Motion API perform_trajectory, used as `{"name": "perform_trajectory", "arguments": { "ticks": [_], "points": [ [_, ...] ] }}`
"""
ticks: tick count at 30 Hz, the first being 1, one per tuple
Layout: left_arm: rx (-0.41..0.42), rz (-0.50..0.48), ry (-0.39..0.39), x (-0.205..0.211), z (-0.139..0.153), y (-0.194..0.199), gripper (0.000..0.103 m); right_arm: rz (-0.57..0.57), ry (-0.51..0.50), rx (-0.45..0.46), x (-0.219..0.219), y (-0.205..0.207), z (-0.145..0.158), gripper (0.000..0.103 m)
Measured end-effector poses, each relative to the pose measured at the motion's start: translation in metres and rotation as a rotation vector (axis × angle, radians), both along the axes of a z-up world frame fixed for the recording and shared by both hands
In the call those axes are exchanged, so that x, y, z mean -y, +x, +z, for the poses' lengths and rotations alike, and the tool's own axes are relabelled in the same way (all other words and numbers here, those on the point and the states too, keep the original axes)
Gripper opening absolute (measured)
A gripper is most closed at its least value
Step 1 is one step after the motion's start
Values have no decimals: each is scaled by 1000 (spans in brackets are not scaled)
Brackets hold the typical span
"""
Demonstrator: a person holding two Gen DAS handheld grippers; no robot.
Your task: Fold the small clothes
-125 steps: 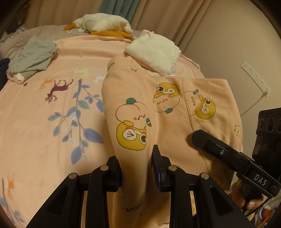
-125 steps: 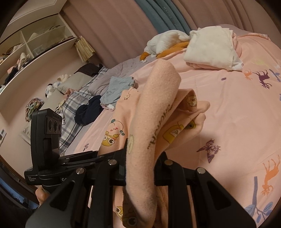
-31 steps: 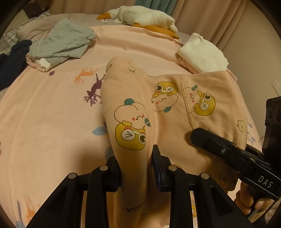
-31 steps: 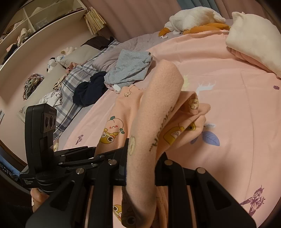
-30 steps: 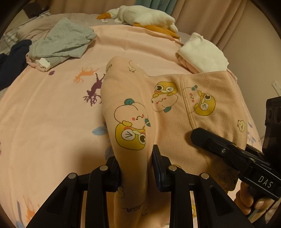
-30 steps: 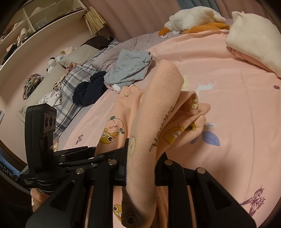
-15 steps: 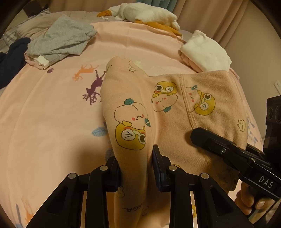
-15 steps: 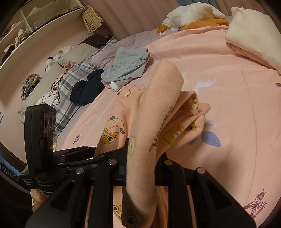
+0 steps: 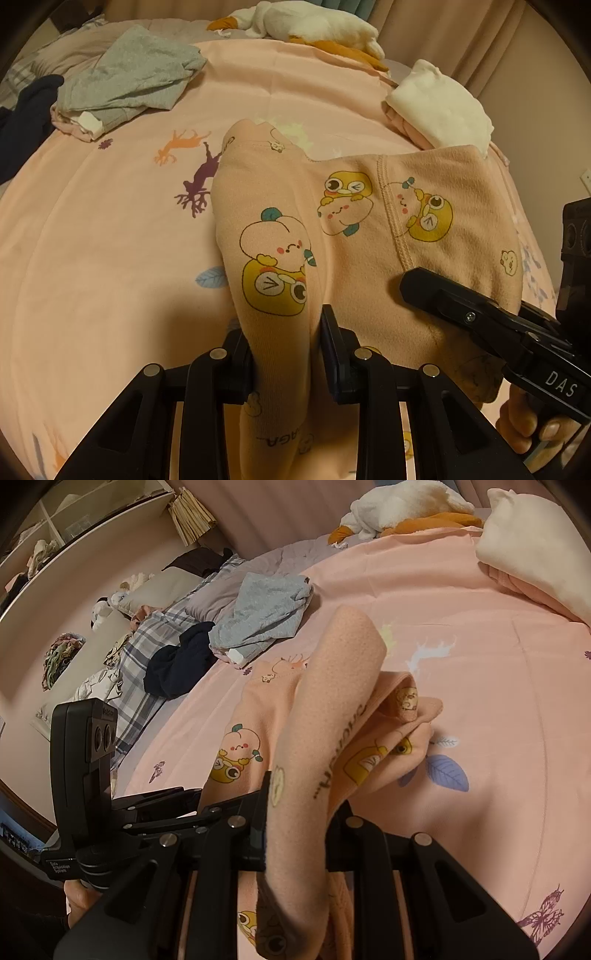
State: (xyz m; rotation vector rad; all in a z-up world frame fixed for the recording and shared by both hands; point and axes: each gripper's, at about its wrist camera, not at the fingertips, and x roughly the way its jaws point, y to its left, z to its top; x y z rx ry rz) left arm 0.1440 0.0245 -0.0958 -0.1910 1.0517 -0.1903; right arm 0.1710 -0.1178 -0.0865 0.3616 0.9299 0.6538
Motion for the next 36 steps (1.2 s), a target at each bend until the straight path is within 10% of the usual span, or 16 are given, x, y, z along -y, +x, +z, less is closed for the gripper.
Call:
{"name": "perform_trajectory", "arguments": {
  "ticks": [36],
  "points": [
    [-59,9,5,1,-15,11,28,14,-37,-50,-13,20,-19,21]
  ]
}}
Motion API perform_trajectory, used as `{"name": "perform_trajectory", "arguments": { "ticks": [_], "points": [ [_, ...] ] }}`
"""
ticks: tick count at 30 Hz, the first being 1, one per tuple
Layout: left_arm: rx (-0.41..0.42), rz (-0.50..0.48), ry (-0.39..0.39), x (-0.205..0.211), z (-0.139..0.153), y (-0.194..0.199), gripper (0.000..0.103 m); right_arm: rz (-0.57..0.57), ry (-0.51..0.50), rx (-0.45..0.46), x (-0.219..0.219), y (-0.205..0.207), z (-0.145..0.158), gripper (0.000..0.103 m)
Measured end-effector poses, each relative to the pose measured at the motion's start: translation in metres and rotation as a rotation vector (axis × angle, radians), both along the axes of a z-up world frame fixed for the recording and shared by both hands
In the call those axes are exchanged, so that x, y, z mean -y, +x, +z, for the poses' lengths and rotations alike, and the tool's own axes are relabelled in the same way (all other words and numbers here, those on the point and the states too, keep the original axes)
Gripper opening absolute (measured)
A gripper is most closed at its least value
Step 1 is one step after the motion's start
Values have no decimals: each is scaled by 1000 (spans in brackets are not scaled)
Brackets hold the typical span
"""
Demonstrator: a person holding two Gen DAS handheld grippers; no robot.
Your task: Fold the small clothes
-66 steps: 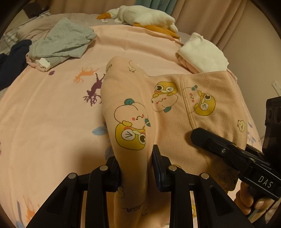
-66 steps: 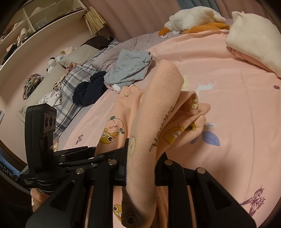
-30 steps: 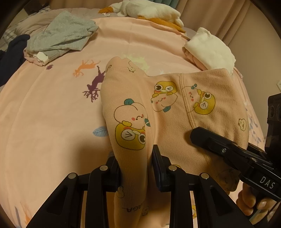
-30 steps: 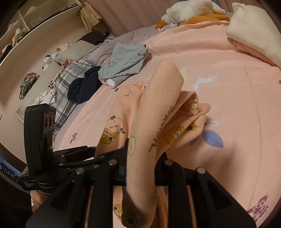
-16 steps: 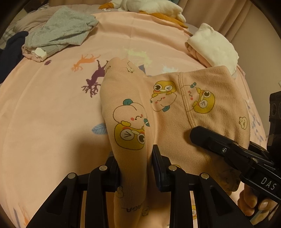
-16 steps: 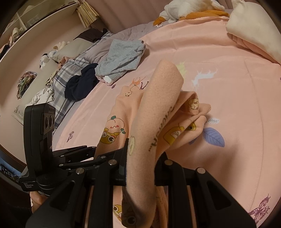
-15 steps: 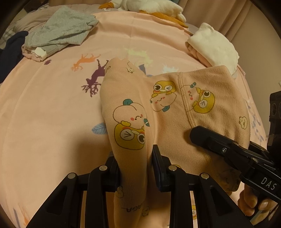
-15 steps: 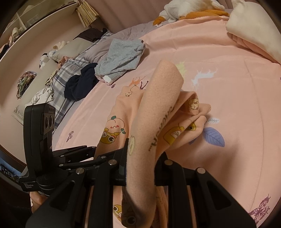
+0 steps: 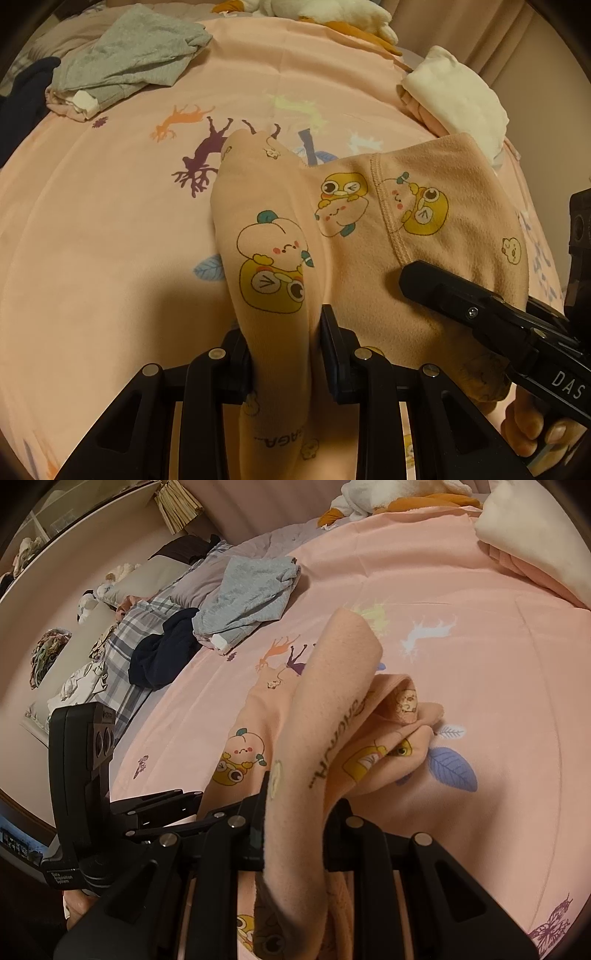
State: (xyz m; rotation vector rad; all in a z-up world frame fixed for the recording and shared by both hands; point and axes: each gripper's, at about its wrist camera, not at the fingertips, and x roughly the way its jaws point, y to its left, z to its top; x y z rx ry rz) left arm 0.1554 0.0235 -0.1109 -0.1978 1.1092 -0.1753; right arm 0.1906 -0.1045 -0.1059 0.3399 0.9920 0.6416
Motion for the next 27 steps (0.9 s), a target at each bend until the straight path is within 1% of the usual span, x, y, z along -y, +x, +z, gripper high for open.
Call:
{"name": "perform_trajectory", "arguments": {
  "ticks": [8,15,22,27],
  "points": [
    [-1,-3,2,0,-1,0,28,-9,3,-11,2,1,-4,21],
    [-10,-8,4,-1,-3,2,28,-30,-6,-42,6,2,-9,21],
    [-16,-11,6,0,-2,3,29,-63,-43,-78,11,4,-17,21],
    [-13,-18,22,2,-2,3,31,-83,-63,-102,13,6,-22,21]
  ]
}}
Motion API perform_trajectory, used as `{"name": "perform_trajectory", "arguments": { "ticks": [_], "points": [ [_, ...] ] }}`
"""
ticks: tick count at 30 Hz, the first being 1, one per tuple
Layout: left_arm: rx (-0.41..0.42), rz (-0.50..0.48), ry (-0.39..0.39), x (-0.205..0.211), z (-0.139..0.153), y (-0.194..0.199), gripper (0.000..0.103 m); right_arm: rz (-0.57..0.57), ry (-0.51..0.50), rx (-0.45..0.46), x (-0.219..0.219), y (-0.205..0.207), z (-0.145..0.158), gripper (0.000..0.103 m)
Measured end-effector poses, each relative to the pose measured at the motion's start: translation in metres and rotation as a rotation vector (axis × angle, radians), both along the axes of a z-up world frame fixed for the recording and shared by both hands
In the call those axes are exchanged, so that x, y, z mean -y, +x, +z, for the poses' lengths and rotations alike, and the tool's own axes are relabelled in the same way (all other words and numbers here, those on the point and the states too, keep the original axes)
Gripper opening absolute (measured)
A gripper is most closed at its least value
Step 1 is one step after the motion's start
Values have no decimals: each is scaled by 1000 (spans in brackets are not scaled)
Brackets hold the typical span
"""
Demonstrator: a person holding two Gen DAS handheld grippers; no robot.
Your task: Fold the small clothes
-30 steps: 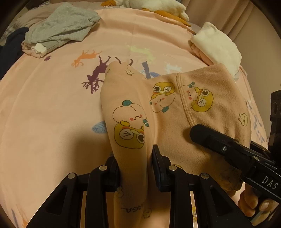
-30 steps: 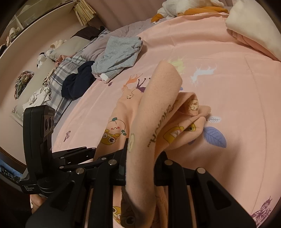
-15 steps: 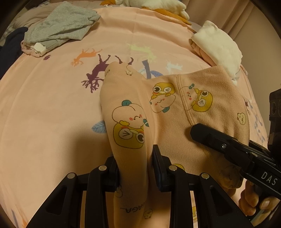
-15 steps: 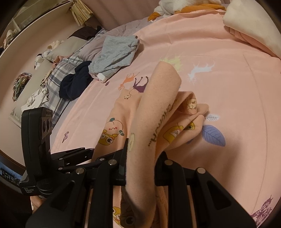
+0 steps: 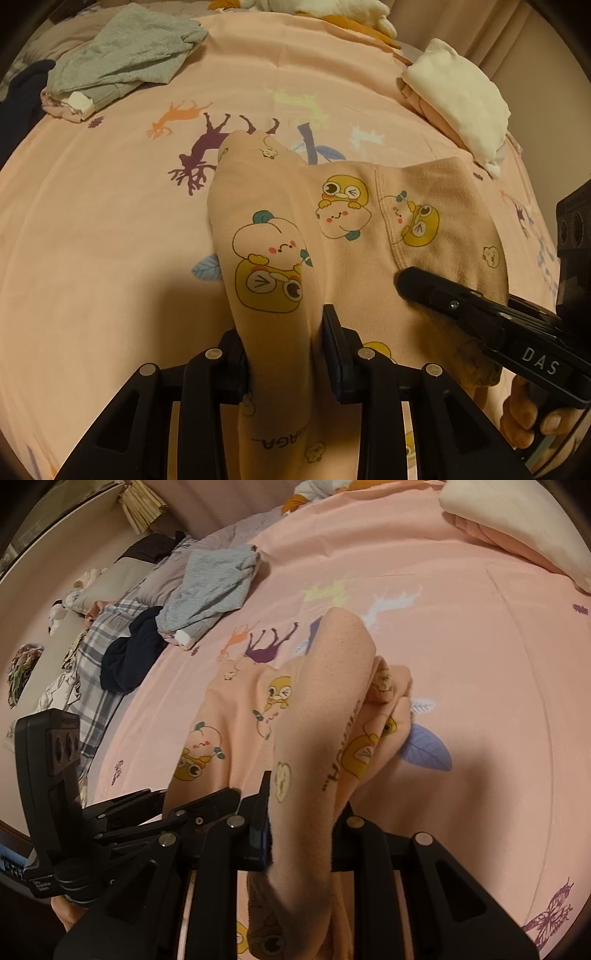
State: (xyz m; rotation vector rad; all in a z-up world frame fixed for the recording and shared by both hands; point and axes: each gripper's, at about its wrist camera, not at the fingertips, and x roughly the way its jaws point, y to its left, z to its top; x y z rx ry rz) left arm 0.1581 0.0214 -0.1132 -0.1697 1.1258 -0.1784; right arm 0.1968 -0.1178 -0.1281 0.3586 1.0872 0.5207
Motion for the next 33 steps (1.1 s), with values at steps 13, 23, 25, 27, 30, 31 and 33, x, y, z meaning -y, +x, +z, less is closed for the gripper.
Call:
{"name": "perform_trajectory", "arguments": {
  "ticks": [13,23,25,27,30,31,33],
  "points": [
    [-10,-4,-13,-2,-3,2,33,-42,-8,-55,3,3,-7,23],
    [-4,-7,-9,-1,-3,1,34,-55,-45,-79,1,5,-7,24],
    [-3,-9,-6,-1,-4,1,34,-56,-52,-79,1,5,-7,24],
    [-1,-13,-5,-1,-4,1,34,-59,-51,-81,1,5,-7,24],
    [-1,-15,-13,-1,-4,2,35,-69,-37,-92,2,5,-8,25],
    [-1,-14,-14,-2,-4,2,35,-71,-36,-94,3,6,-8,25],
    [0,-15,-15,-2,-4,2,36,-71,-42,-93,2,5,-8,26]
  ]
}}
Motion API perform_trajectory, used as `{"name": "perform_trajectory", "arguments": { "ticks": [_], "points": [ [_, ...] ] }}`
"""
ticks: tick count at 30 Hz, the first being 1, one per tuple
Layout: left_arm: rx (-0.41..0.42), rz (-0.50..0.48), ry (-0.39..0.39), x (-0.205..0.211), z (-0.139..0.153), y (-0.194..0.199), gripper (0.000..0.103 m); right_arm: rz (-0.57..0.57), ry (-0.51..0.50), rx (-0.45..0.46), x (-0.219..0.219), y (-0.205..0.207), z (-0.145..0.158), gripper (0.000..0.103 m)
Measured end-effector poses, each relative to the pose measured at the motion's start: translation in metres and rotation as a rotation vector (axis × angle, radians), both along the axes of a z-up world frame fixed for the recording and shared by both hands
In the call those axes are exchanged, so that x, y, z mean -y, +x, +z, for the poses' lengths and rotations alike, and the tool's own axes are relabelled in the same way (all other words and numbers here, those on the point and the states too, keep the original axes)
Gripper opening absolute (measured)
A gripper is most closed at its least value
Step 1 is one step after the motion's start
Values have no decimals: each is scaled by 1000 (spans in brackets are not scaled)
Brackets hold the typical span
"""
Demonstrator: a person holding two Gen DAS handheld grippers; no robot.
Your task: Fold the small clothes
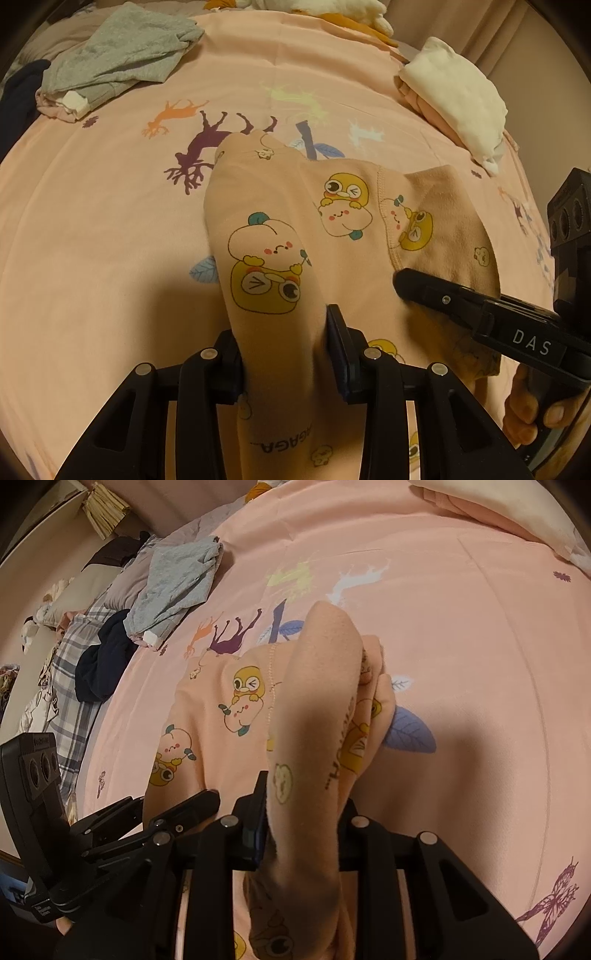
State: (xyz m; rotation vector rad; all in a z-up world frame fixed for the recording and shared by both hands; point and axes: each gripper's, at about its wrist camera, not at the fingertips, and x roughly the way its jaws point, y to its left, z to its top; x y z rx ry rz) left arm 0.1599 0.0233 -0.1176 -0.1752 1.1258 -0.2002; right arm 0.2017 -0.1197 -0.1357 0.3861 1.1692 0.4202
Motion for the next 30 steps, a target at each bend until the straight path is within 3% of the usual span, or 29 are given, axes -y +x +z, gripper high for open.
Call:
{"name": "perform_trajectory", "arguments": {
  "ticks": [30],
  "points": [
    [4,-1,11,0,0,-1,42,-11,10,-10,3,-1,0,28]
  ]
}}
